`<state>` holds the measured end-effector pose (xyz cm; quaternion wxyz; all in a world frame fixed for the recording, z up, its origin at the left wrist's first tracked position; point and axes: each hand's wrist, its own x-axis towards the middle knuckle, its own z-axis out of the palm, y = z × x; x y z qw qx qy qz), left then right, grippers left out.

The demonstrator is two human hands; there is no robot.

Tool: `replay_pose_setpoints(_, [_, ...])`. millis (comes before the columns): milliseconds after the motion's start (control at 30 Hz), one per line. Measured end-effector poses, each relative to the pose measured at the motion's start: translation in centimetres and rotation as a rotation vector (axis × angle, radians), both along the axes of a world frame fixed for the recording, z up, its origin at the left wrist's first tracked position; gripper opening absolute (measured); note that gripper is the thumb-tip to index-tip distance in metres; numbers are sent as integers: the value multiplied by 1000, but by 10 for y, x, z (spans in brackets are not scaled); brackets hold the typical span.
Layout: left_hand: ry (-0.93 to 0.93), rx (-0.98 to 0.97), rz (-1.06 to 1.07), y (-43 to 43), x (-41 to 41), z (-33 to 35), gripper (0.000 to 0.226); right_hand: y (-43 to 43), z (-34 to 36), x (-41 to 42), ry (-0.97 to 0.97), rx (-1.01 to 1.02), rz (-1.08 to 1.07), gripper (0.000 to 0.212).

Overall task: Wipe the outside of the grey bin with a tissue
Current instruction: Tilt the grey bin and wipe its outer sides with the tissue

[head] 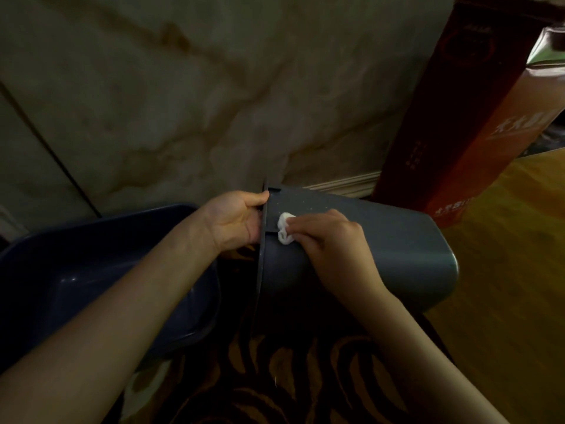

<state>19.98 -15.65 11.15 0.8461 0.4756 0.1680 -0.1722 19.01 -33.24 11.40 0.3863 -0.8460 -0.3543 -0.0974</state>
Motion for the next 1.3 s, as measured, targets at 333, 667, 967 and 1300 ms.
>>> replay_pose_setpoints(333, [-8,-91,7,2,-1,-1,37,18,2,40,-64,-111,131,21])
replay_pose_setpoints(667, [15,-107,41,0,-3,1,35,23,4,53,-67,-143,129,19])
replay_pose_setpoints(967, [46,-35,-2,-7,-6,3,38,-14,-4,13,-47,-90,140,22])
replay_pose_setpoints(1300, [33,-5,1,-7,-5,1,34,-104,-20,50,20,-245,-658,27])
